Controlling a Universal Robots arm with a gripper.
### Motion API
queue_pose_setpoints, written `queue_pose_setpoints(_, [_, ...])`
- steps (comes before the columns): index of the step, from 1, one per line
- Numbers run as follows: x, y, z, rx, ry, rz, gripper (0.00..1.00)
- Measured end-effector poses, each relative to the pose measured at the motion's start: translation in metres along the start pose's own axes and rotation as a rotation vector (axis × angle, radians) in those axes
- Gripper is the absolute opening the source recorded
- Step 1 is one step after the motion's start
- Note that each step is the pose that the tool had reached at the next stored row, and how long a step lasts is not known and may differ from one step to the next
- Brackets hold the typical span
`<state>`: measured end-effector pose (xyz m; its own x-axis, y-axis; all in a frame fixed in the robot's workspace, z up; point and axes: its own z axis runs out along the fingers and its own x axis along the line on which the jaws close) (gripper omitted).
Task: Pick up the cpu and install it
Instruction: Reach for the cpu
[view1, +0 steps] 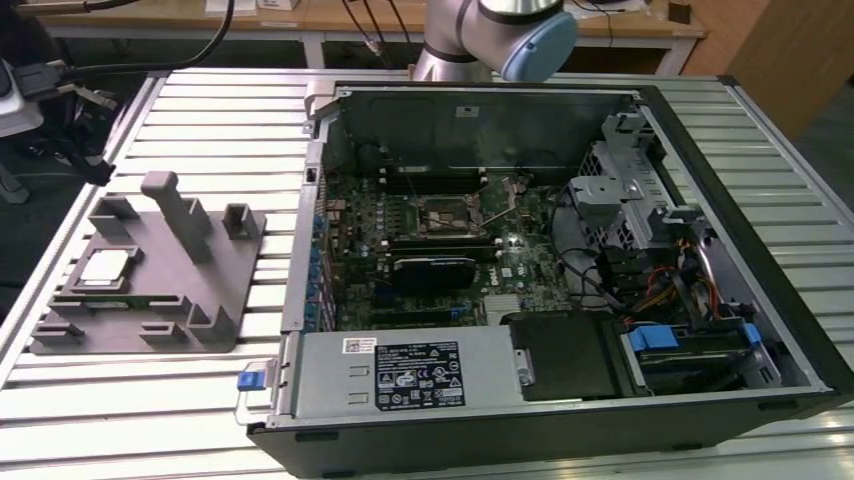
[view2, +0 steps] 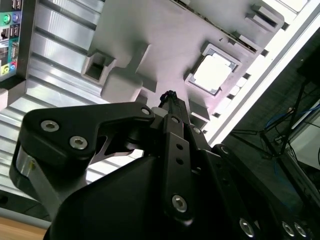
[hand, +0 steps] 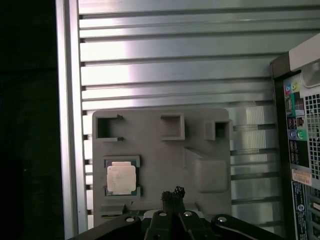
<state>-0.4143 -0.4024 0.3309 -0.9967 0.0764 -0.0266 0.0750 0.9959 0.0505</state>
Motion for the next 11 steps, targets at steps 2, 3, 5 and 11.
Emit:
queue_pose_setpoints(2, [0.0025, -0.0006, 0.0021, 0.0, 0.0, 0.0, 0.11])
queue_pose_setpoints(3, [0.0037, -0.0009, 0.0032, 0.0, 0.0, 0.0, 0.11])
queue_pose_setpoints(5, [0.0063, -0.0015, 0.0053, 0.0, 0.0, 0.0, 0.11])
queue_pose_setpoints(11, [0.0131, -0.0036, 0.0105, 0.0, 0.0, 0.0, 0.11])
